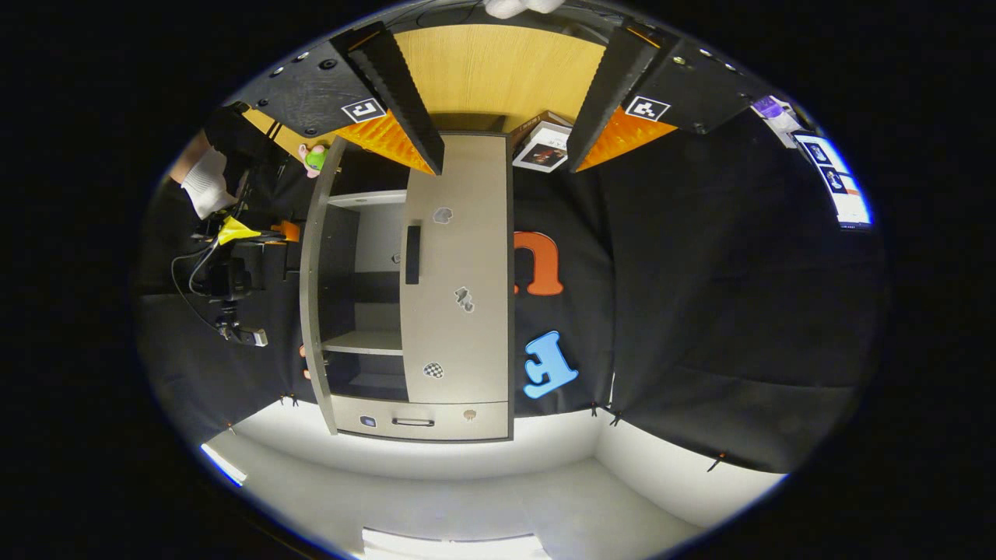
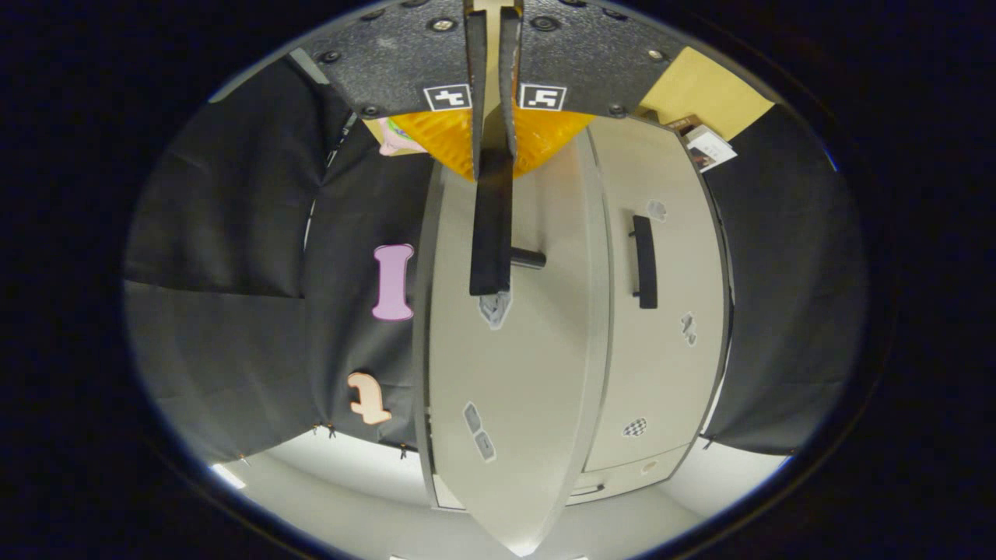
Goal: Open the right door of the double-door shoe cabinet with the right hand, and open the left door with the left hand.
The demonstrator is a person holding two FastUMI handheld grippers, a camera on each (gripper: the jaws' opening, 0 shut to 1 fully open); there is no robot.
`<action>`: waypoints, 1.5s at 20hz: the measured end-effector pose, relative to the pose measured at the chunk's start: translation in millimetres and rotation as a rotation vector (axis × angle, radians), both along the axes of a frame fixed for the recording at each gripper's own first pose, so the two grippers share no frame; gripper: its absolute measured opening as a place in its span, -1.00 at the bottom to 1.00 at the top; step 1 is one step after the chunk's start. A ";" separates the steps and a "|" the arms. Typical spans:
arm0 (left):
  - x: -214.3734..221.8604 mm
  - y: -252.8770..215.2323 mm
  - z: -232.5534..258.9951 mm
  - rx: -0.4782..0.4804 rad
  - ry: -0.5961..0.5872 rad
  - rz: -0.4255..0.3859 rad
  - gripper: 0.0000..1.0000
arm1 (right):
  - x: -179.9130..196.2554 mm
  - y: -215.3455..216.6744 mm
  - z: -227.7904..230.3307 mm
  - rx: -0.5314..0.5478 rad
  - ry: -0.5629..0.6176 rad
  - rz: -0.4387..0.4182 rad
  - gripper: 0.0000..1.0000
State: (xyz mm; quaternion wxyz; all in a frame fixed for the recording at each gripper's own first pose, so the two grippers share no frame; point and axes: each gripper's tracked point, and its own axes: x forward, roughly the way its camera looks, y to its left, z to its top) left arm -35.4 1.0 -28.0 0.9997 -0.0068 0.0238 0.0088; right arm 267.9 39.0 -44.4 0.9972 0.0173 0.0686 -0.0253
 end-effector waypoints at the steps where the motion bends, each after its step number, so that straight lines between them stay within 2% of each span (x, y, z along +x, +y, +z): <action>1: -0.3 -4.5 -1.2 0.002 0.002 -0.013 0.92 | 1.1 -2.3 0.6 0.002 -0.002 -0.004 -0.83; 4: -2.1 -20.1 0.2 0.013 0.001 -0.035 0.92 | -2.5 -11.3 0.4 -0.026 -0.006 0.012 -0.92; 10: 3.9 -67.1 10.3 0.019 -0.015 -0.034 0.92 | 1.4 -35.0 0.7 -0.002 -0.007 0.007 -0.93; 12: 4.1 -82.8 11.8 0.018 -0.016 -0.027 0.91 | 1.1 -30.9 0.3 0.040 0.005 0.048 -0.94; 14: 6.4 -97.2 12.6 0.013 -0.013 -0.019 0.91 | -0.3 -21.9 3.7 0.019 0.006 0.091 -0.94; 17: 3.4 -116.4 12.5 0.010 -0.013 -0.008 0.92 | 2.9 -32.4 1.1 0.006 -0.001 0.114 -0.94; 19: 0.5 -120.2 12.5 0.006 -0.015 0.005 0.91 | 1.2 -25.8 1.2 0.029 0.006 0.132 -0.93; 24: -1.1 -113.6 11.2 0.007 -0.010 0.037 0.91 | -0.3 -30.3 -0.4 0.013 0.017 0.114 -0.93; 27: -3.8 -106.0 14.5 0.012 -0.015 0.040 0.91 | -0.8 -40.8 10.3 -0.014 -0.027 0.066 -0.91; 30: -2.4 -97.8 16.9 0.017 -0.018 0.027 0.91 | 0.4 -58.7 17.6 -0.048 -0.066 -0.023 0.14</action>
